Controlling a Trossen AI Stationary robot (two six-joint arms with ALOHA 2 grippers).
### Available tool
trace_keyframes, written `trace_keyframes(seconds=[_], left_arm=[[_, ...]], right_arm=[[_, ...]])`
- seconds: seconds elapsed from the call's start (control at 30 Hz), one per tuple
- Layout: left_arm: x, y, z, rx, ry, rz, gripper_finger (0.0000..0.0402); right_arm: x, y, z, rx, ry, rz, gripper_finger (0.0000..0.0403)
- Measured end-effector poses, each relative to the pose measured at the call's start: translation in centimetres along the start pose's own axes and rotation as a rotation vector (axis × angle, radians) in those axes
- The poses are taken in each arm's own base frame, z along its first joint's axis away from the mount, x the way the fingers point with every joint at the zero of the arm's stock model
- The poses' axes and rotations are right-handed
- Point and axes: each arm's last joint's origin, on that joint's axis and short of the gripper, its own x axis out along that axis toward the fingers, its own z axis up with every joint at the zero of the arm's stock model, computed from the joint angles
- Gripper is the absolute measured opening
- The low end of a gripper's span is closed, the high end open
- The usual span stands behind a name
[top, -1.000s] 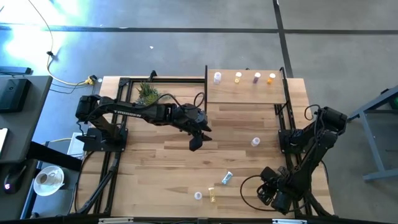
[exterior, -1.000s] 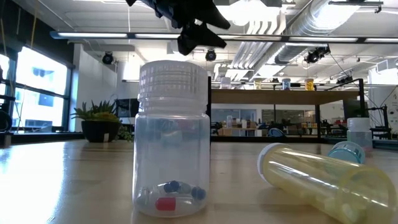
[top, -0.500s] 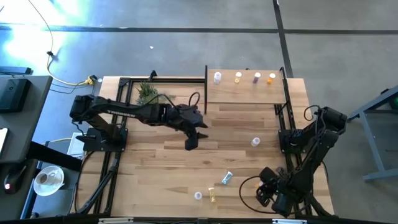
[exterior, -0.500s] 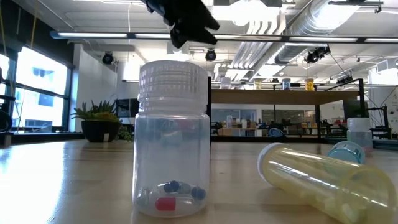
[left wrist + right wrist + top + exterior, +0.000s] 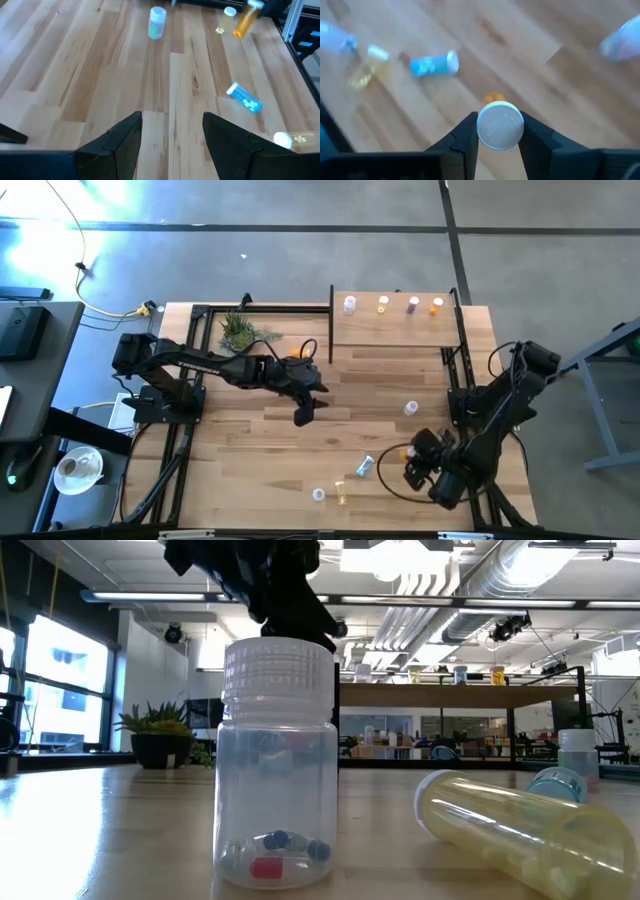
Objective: Pick and place medicine bottles onto shelf by color
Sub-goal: Put the bottom orange pill bottle aligned with the other orange pill bottle on the shelf
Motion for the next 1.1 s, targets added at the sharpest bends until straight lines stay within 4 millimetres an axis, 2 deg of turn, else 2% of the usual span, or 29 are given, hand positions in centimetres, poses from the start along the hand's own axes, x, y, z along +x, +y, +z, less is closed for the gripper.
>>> trace_keyframes(seconds=[0.13,0.47,0.77,1.1], left_arm=[[0.2,0.3,-0.7,0.013,-0.001,-0.014,0.02],[0.1,2.0,-0.5,0.07,-0.006,0.005,0.02],[-0.2,4.5,-0.3,0.062,-0.011,0.003,0.02],[-2.2,8.2,0.5,0.101,-0.06,0.103,0.02]], right_arm=[[-0.8,-1.0,2.0,0.018,-0.077,-0.018,0.0104],[-3.3,-5.2,7.2,0.053,-0.231,-0.096,0.0104],[-5.4,-9.3,11.3,0.086,-0.33,-0.12,0.0104],[-6.6,-13.5,14.5,0.157,-0.408,-0.218,0.0104]])
